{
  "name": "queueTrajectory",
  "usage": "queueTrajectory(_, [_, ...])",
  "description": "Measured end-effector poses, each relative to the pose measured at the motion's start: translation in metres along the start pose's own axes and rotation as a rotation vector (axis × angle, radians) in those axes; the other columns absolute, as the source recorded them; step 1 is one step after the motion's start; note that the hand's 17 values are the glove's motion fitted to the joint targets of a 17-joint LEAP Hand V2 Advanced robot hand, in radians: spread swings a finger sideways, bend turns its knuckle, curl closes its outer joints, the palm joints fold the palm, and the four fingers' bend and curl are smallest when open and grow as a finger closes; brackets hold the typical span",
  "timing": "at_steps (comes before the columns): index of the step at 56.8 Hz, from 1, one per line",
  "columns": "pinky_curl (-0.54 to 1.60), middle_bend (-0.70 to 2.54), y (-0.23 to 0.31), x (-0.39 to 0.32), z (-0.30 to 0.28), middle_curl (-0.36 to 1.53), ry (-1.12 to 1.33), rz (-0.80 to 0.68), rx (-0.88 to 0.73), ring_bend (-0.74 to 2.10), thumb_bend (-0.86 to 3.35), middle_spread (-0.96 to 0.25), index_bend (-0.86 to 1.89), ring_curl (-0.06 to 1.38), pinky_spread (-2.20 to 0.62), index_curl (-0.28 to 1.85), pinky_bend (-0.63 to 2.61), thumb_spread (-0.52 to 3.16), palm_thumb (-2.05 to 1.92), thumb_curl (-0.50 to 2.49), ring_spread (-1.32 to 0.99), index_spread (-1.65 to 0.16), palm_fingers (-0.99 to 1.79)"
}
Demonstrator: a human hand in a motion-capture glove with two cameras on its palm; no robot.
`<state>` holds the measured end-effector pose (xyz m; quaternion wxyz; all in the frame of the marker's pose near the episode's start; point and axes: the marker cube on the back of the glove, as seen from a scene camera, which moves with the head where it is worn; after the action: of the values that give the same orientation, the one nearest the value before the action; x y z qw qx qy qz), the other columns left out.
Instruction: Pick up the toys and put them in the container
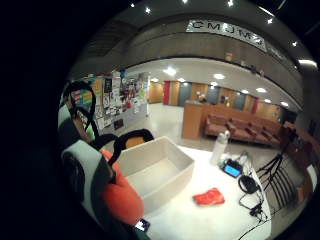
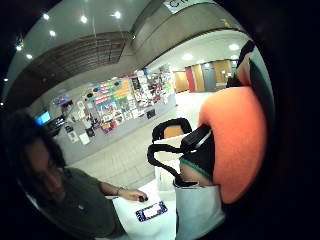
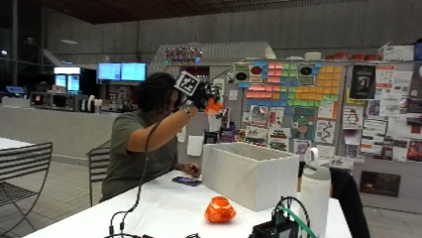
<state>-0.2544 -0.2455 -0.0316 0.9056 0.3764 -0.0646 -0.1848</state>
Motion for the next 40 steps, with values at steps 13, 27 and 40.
queueTrajectory(13, [0.63, 1.09, -0.046, -0.028, 0.079, 0.81, -0.05, 0.041, -0.177, 1.44, 0.09, -0.31, 0.46, 0.61, -0.42, 0.63, 1.23, 0.91, 0.46, 0.82, -0.33, -0.44, 1.07])
queueTrajectory(27, [0.57, 1.02, -0.016, -0.005, 0.142, 0.83, -0.146, 0.195, -0.499, 1.42, 0.0, -0.31, 0.32, 0.6, -0.39, 0.73, 1.1, 0.94, 0.36, 0.85, -0.3, -0.45, 0.87])
queueTrajectory(40, [0.5, 0.51, 0.025, 0.056, 0.134, 0.62, -0.292, 0.343, -0.495, 1.0, -0.16, -0.22, 0.31, 0.44, -0.17, 0.7, 1.07, 0.84, -0.19, 0.53, -0.29, -0.44, 0.12])
